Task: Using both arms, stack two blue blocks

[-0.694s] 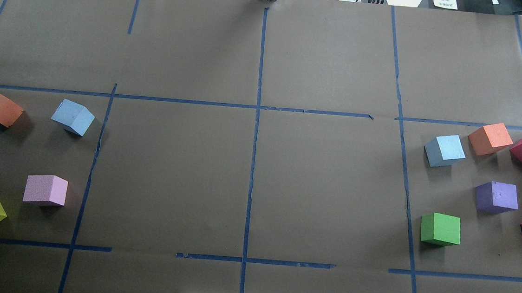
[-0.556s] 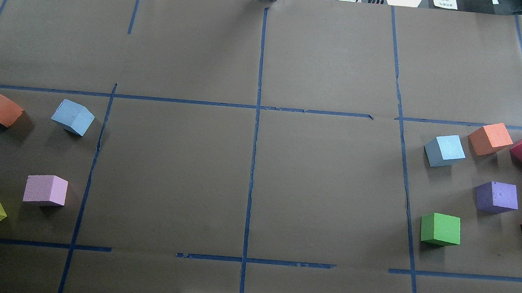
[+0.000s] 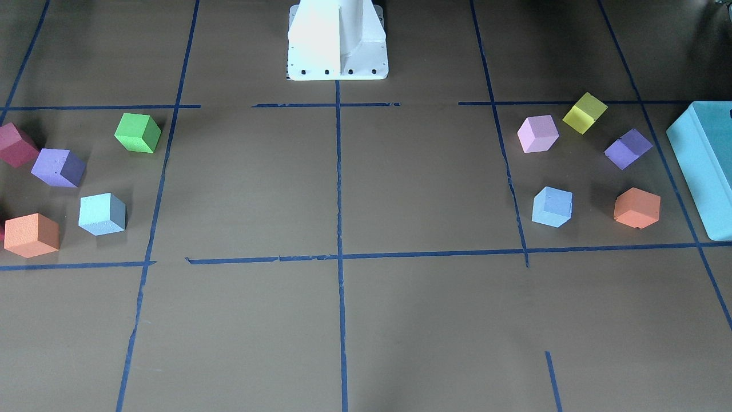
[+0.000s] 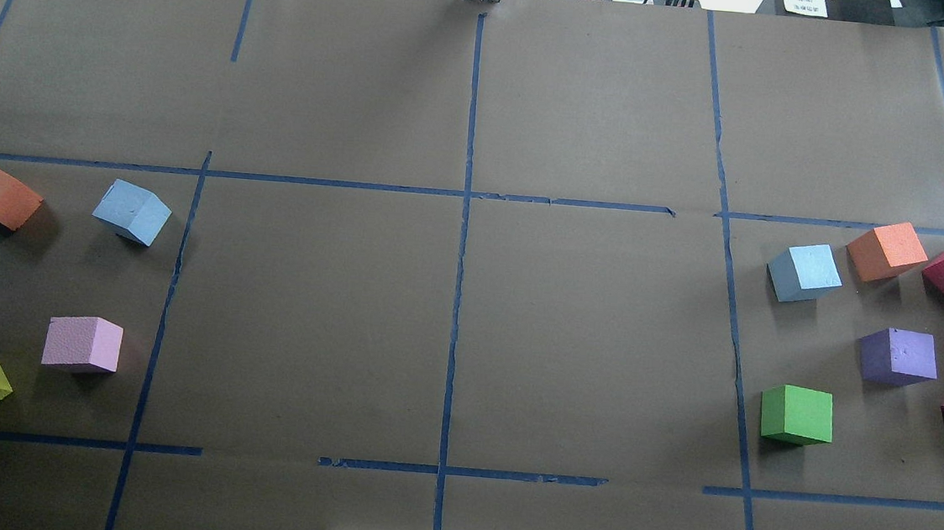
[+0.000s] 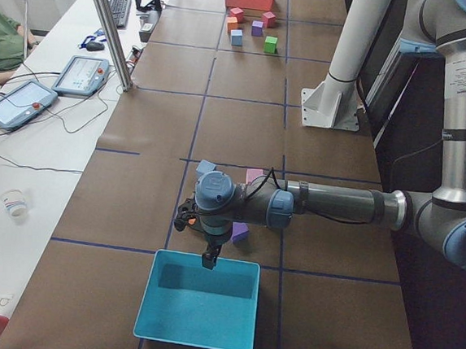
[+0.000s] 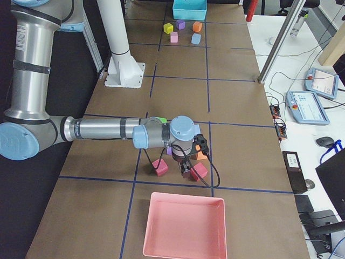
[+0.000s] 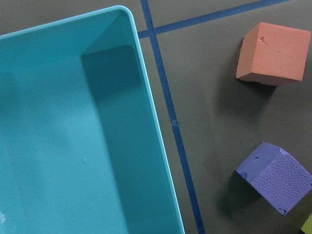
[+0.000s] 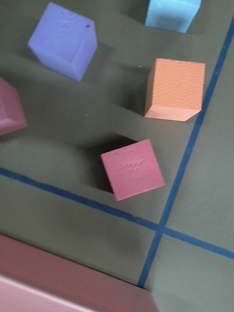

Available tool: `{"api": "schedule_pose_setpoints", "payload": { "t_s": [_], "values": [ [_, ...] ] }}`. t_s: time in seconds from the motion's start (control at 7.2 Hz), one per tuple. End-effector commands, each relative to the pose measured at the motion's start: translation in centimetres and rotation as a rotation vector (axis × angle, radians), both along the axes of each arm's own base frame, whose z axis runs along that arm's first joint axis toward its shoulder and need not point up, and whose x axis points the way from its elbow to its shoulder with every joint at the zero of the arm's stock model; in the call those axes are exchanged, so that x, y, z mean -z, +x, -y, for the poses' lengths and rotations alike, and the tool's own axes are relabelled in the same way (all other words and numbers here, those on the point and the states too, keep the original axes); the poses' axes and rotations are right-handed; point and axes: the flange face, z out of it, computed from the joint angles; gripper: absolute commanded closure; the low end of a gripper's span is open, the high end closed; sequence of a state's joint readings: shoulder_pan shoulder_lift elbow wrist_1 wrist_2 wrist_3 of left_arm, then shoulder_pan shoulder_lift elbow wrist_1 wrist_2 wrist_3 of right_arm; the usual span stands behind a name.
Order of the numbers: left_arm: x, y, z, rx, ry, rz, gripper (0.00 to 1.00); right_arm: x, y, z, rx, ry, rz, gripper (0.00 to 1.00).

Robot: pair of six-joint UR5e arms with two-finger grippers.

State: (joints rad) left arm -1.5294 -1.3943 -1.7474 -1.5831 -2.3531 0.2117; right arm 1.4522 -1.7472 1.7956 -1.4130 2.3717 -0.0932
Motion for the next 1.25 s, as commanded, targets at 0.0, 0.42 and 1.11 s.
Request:
{"api": "schedule_pose_setpoints", "payload": {
  "t_s": [0.0,0.42,1.11],
  "values": [
    [0.1,0.0,0.0,0.000,0.003,0.000,0.00,7.0,-8.8,4.0,-0.147,-0.043,0.103,0.00],
    [0.5,-0.1,-0.1,0.003,0.009,0.000,0.00,12.9,-23.2,5.8,-0.176,-0.080,0.058,0.00],
    [0.9,-0.2,0.0,0.005,0.017,-0.002,0.00,9.2,-27.6,4.9,-0.139,-0.081,-0.040,0.00]
  ]
}}
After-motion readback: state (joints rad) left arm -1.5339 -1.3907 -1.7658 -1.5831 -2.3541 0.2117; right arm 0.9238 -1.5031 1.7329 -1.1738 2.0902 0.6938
